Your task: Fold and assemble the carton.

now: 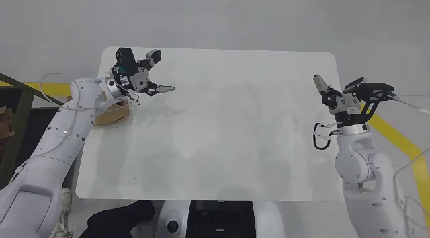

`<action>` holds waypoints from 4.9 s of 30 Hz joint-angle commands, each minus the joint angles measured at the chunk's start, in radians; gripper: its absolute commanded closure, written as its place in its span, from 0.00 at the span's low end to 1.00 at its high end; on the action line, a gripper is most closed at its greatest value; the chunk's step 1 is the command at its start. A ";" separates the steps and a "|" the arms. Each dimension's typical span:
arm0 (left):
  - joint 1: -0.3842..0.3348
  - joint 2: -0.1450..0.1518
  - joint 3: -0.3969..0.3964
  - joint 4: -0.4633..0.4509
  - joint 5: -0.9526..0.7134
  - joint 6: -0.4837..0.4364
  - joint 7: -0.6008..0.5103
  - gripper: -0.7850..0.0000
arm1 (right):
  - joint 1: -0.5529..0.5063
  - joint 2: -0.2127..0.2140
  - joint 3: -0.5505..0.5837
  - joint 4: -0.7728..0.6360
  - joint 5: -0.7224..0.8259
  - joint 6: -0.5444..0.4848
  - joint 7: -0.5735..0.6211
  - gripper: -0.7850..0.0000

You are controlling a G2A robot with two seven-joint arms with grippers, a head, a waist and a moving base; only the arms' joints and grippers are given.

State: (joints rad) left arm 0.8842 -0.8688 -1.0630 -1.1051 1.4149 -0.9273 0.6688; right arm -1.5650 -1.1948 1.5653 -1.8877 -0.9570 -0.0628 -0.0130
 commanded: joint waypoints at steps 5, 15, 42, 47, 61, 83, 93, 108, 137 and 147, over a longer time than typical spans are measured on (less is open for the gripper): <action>0.000 0.000 0.000 0.000 0.000 0.000 0.000 0.00 | 0.000 0.000 0.000 0.000 0.000 0.000 0.000 0.00; 0.000 0.000 0.000 0.000 0.000 0.000 0.000 0.00 | 0.000 0.000 0.000 0.000 0.000 0.000 0.000 0.00; 0.059 0.018 -0.078 0.046 -0.202 -0.085 -0.050 0.00 | 0.000 0.000 0.000 0.000 0.000 0.000 0.000 0.00; 0.091 0.049 -0.072 0.072 -0.407 -0.085 -0.123 0.00 | 0.000 0.000 0.000 0.000 0.000 0.000 0.000 0.00; 0.098 0.118 -0.038 0.130 -0.907 -0.085 -0.390 0.00 | 0.000 0.000 0.000 0.000 0.000 0.000 0.000 0.00; 0.122 0.134 -0.120 0.217 -0.978 -0.018 -0.476 0.00 | 0.000 0.000 0.000 0.000 0.000 0.000 0.000 0.00; 0.118 0.138 -0.178 0.393 -1.131 -0.041 -0.640 0.00 | 0.000 0.000 0.000 0.000 0.000 0.000 0.000 0.00; 0.090 0.146 -0.248 0.641 -1.382 -0.085 -0.896 0.00 | 0.000 0.000 0.000 0.000 0.000 0.000 0.000 0.00; 0.136 0.167 -0.325 0.680 -1.503 -0.003 -0.952 0.00 | 0.000 0.000 0.000 0.000 0.000 0.000 0.000 0.00; 0.136 0.190 -0.363 0.751 -1.463 0.124 -0.996 0.00 | 0.000 0.000 0.000 0.000 0.000 0.000 0.000 0.00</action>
State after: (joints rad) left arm 1.0236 -0.6787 -1.4254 -0.3628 -0.0529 -0.8226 -0.3271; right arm -1.5650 -1.1948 1.5653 -1.8877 -0.9570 -0.0628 -0.0130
